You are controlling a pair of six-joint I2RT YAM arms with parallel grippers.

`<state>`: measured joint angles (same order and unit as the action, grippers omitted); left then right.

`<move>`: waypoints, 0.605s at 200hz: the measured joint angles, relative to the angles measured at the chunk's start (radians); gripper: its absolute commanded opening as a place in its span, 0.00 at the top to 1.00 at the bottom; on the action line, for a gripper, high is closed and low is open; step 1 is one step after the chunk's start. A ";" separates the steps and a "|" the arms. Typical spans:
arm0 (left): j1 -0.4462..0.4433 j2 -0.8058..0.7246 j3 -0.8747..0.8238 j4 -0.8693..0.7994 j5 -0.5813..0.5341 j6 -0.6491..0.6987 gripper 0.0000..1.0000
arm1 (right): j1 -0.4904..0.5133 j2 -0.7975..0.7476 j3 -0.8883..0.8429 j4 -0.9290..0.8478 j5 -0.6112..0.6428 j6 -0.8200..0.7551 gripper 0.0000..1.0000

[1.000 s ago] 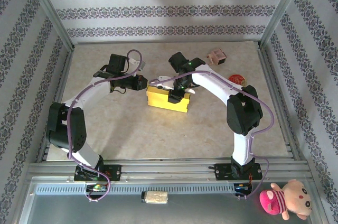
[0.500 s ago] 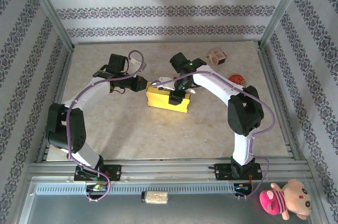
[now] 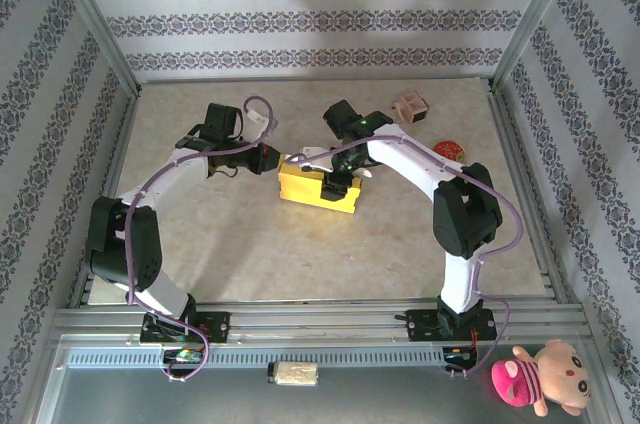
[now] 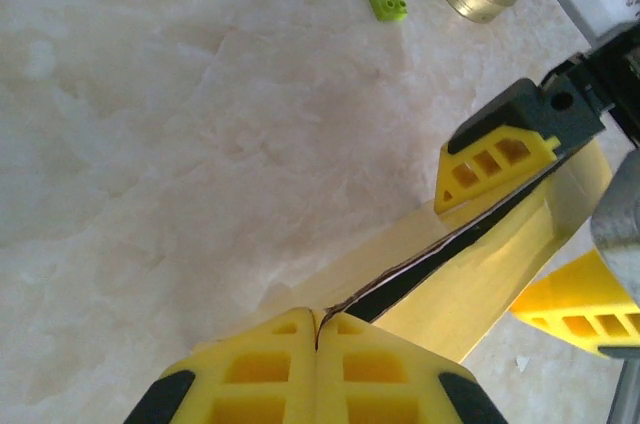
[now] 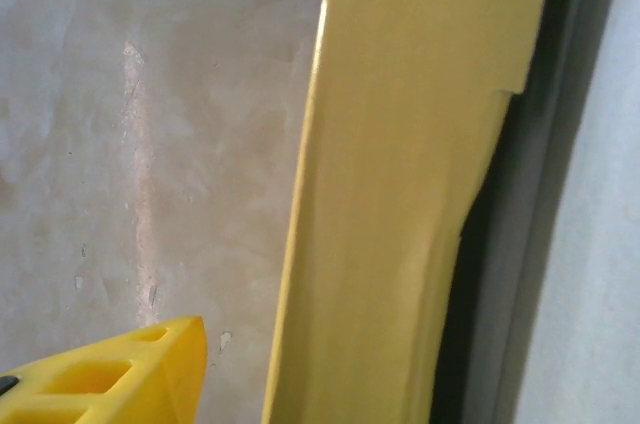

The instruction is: Fold the paper box

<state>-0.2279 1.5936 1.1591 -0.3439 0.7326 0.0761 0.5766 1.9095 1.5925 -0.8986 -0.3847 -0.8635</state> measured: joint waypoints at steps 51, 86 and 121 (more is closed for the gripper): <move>-0.002 -0.019 -0.007 -0.029 0.000 0.119 0.99 | -0.008 -0.005 -0.011 0.018 -0.002 -0.009 0.38; -0.006 -0.069 -0.055 -0.028 0.004 0.155 0.99 | -0.010 -0.005 -0.012 0.020 -0.011 -0.019 0.42; -0.007 -0.064 -0.056 0.001 0.018 0.029 0.99 | -0.011 -0.005 -0.011 0.018 -0.004 -0.005 0.43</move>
<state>-0.2348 1.5295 1.1034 -0.3428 0.7509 0.1047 0.5655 1.9041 1.5810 -0.8806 -0.3885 -0.8680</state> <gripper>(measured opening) 0.047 0.572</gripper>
